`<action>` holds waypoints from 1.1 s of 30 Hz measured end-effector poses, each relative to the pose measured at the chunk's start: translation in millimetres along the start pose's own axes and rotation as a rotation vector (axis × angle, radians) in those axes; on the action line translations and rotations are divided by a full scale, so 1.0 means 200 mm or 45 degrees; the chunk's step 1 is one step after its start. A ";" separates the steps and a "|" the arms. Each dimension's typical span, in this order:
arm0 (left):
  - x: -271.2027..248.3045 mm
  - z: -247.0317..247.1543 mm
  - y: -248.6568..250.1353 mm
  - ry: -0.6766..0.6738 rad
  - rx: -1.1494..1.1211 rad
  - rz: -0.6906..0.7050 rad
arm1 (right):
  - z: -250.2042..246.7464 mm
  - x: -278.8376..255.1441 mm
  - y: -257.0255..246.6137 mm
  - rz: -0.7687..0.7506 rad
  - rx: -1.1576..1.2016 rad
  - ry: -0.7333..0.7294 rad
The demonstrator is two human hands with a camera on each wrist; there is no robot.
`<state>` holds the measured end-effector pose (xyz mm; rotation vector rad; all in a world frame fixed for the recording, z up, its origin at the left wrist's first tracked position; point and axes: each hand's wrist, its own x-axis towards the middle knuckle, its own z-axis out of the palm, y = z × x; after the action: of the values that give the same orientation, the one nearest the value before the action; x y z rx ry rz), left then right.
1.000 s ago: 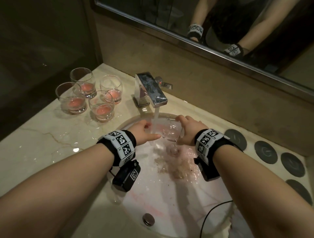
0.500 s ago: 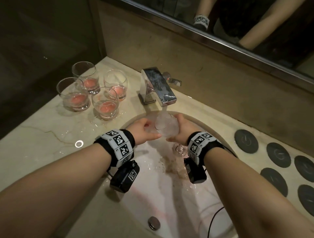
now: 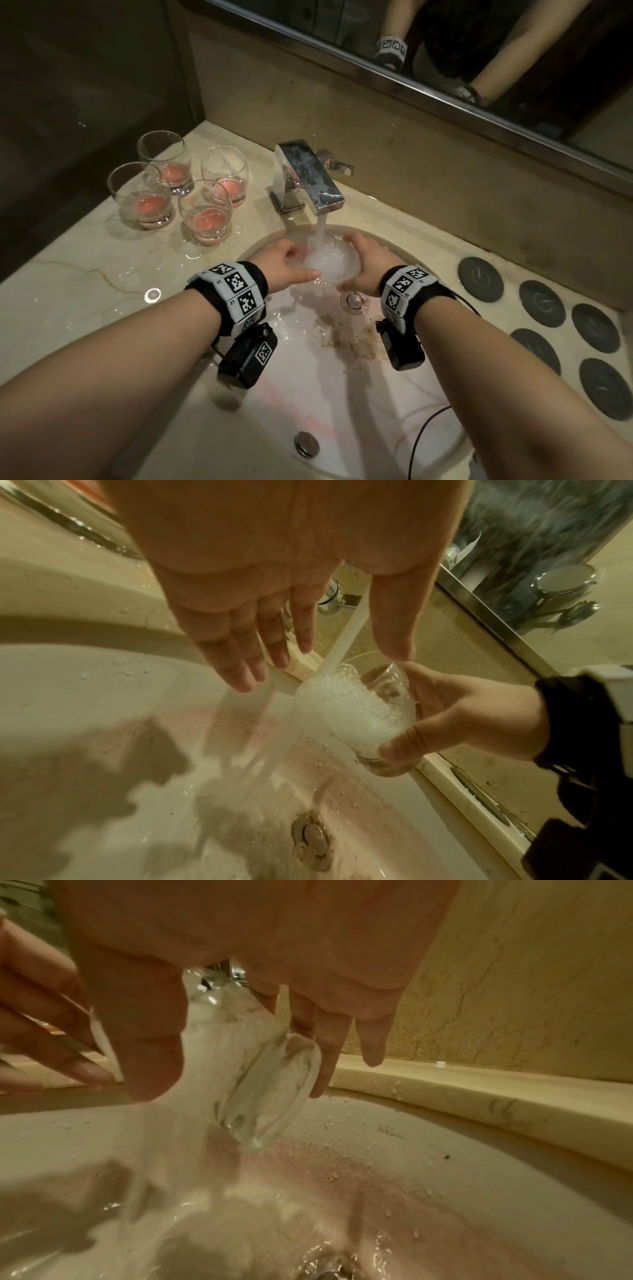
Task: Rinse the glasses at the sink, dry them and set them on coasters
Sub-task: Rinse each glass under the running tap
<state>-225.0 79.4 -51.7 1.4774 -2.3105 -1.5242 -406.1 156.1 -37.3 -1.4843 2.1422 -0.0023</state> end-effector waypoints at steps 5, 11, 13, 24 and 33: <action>-0.05 0.01 0.04 0.013 0.036 0.038 | -0.05 -0.07 0.03 -0.037 -0.261 0.021; -0.09 0.02 0.07 0.014 0.019 0.055 | -0.10 -0.11 0.00 -0.055 -0.701 0.011; -0.09 0.02 0.07 0.022 0.002 0.063 | -0.12 -0.13 0.00 -0.013 -0.586 0.042; -0.08 -0.03 -0.02 0.068 -0.044 0.044 | 0.07 0.01 -0.05 0.054 0.153 0.064; -0.02 -0.03 -0.04 0.139 -0.002 0.178 | 0.13 0.12 -0.08 -0.010 0.336 0.032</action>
<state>-214.9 76.6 -52.7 1.3309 -2.2955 -1.3753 -387.6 136.8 -66.0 -1.3445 2.0633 -0.2961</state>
